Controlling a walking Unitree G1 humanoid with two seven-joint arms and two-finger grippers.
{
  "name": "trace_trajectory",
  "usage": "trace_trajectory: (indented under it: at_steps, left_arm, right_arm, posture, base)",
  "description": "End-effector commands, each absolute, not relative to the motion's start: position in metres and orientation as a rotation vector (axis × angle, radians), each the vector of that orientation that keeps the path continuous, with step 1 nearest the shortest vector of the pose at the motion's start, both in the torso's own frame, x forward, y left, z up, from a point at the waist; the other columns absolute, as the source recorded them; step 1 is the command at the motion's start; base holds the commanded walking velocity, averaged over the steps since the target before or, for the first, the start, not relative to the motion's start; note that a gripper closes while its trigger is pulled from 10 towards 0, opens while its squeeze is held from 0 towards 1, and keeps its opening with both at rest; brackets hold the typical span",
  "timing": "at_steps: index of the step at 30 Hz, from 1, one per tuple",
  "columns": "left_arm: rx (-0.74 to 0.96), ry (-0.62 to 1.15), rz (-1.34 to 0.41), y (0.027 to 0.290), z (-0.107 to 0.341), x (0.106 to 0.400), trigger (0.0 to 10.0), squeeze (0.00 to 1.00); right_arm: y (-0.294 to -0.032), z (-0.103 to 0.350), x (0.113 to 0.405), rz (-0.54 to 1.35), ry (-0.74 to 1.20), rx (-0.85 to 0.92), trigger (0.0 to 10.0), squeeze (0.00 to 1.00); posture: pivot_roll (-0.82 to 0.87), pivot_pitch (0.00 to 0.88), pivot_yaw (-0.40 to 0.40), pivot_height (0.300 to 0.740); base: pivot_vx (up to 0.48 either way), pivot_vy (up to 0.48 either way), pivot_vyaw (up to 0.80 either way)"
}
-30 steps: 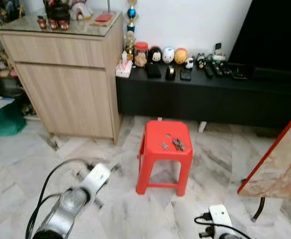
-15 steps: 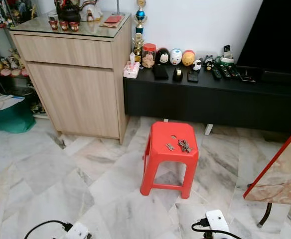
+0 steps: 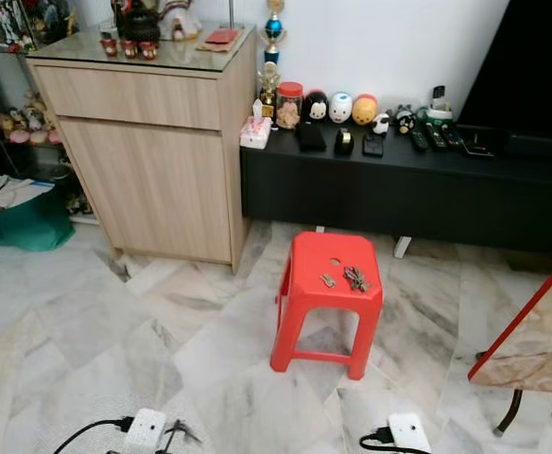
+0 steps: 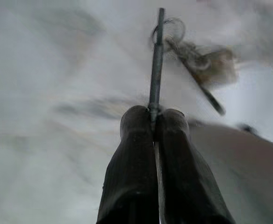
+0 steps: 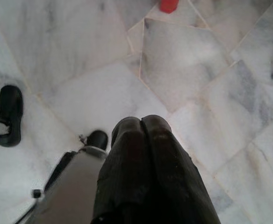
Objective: Hang keys on a hook
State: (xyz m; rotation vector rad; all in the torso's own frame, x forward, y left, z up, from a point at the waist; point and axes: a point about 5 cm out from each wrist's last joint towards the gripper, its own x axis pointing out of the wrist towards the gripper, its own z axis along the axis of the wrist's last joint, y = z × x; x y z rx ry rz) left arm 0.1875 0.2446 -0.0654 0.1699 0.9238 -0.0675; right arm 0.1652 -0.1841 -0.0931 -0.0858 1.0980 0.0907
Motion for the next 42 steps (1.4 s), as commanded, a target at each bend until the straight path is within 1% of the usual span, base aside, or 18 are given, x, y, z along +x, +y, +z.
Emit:
trace_trajectory:
  at_steps: [1,2,3,5,6,9,13,18,20,23,28,31,33,35,36,42]
  left_arm:
    - [0.248,0.815,0.023,0.261,-0.048,0.209,10.0,0.0]
    - [0.266,0.754,0.03,0.26,-0.041,0.218,10.0,0.0]
    - [0.266,0.754,0.03,0.26,-0.041,0.218,10.0,0.0]
    - [0.251,0.666,0.048,0.258,-0.031,0.23,10.0,0.0]
    - [0.226,0.584,0.065,0.255,-0.021,0.24,10.0,0.0]
    - [0.217,0.498,0.045,0.25,-0.011,0.248,10.0,0.0]
    - [0.207,0.32,0.036,0.236,0.014,0.267,10.0,0.0]
    - [0.205,0.234,0.02,0.228,0.029,0.275,10.0,0.0]
    - [0.17,0.111,-0.038,0.211,0.052,0.285,10.0,0.0]
    - [0.171,0.049,-0.098,0.199,0.066,0.289,10.0,0.0]
    - [0.145,-0.023,-0.128,0.186,0.083,0.292,10.0,0.0]
    - [0.123,-0.064,-0.161,0.173,0.093,0.291,10.0,0.0]
    - [0.12,-0.068,-0.164,0.172,0.094,0.291,10.0,0.0]
    - [0.11,-0.067,-0.167,0.169,0.097,0.288,10.0,0.0]
    - [0.103,-0.067,-0.17,0.166,0.1,0.287,10.0,0.0]
    - [0.094,-0.063,-0.179,0.162,0.102,0.284,10.0,0.0]
  right_arm:
    - [-0.188,-0.094,0.162,0.075,1.103,-0.08,10.0,0.0]
    - [-0.188,-0.094,0.162,0.074,1.101,-0.079,10.0,0.0]
    - [-0.188,-0.094,0.162,0.074,1.101,-0.079,10.0,0.0]
    - [-0.189,-0.094,0.162,0.071,1.1,-0.079,10.0,0.0]
    - [-0.189,-0.094,0.162,0.07,1.1,-0.08,10.0,0.0]
    - [-0.189,-0.094,0.161,0.071,1.103,-0.085,10.0,0.0]
    - [-0.194,-0.097,0.154,0.054,1.116,-0.088,10.0,0.0]
    - [-0.197,-0.097,0.151,0.044,1.118,-0.091,10.0,0.0]
    - [-0.2,-0.098,0.148,0.031,1.121,-0.09,10.0,0.0]
    - [-0.201,-0.098,0.147,0.017,1.119,-0.081,10.0,0.0]
    - [-0.201,-0.099,0.144,0.013,1.127,-0.085,10.0,0.0]
    - [-0.199,-0.1,0.142,0.008,1.126,-0.077,10.0,0.0]
    - [-0.199,-0.1,0.142,0.007,1.126,-0.074,10.0,0.0]
    - [-0.194,-0.102,0.14,0.006,1.127,-0.064,10.0,0.0]
    - [-0.185,-0.104,0.136,0.012,1.133,-0.057,10.0,0.0]
    - [-0.166,-0.108,0.13,0.028,1.137,-0.041,10.0,0.0]
  posture:
    - [0.04,0.0,-0.077,0.74]
    - [0.04,0.0,-0.078,0.74]
    - [0.04,0.0,-0.078,0.74]
    - [0.04,0.0,-0.08,0.74]
    - [0.05,0.0,-0.08,0.74]
    - [0.05,0.0,-0.085,0.74]
    - [0.05,0.0,-0.087,0.74]
    - [0.04,0.0,-0.088,0.74]
    - [0.04,0.0,-0.088,0.74]
    - [0.04,0.0,-0.088,0.74]
    - [0.04,0.0,-0.083,0.74]
    - [0.04,0.0,-0.08,0.74]
    - [0.04,0.0,-0.078,0.74]
    - [0.04,0.0,-0.078,0.74]
    - [0.04,0.0,-0.08,0.74]
    - [0.04,0.0,-0.082,0.74]
  base:
    - [0.0,0.0,0.0]
    - [0.0,0.0,0.0]
    - [0.0,0.0,0.0]
    - [0.0,0.0,0.0]
    - [0.0,0.0,0.0]
    - [0.0,0.0,0.0]
    - [0.0,0.0,0.0]
    - [0.0,0.0,0.0]
    - [0.0,0.0,0.0]
    - [0.0,0.0,0.0]
    - [0.0,0.0,0.0]
    - [0.0,0.0,0.0]
    - [0.0,0.0,0.0]
    - [0.0,0.0,0.0]
    - [0.0,0.0,0.0]
    - [0.0,0.0,0.0]
